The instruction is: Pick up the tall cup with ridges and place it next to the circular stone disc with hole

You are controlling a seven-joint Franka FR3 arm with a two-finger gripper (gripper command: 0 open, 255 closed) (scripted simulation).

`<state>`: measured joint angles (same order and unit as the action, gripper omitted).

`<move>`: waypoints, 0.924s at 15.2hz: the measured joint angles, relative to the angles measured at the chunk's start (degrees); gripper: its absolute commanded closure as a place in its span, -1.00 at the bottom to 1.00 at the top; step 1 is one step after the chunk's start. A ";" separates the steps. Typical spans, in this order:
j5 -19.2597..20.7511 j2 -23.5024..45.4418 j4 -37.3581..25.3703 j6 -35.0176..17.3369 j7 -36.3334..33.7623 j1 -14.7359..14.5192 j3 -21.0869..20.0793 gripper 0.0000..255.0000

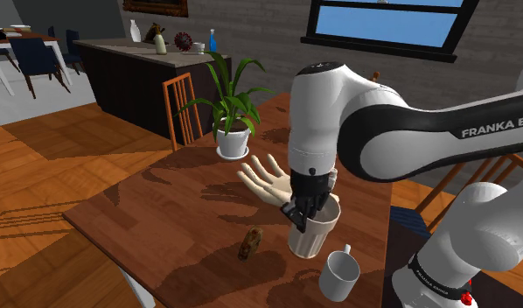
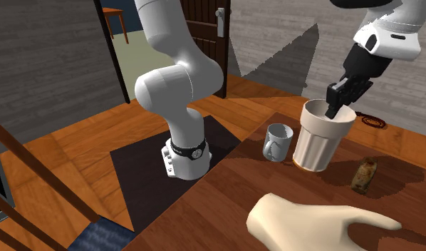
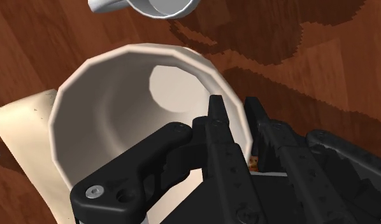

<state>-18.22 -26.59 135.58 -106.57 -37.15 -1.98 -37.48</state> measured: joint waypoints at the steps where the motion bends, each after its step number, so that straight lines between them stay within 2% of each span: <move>1: -0.11 0.17 0.67 -0.85 -0.03 -0.04 -0.26 1.00; 10: -0.25 3.26 5.06 -8.22 -0.36 0.37 -2.55 1.00; 14: -0.26 3.58 5.37 -8.88 -0.50 0.38 -2.83 1.00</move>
<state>-18.48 -23.01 140.95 -115.45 -37.65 -1.60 -40.31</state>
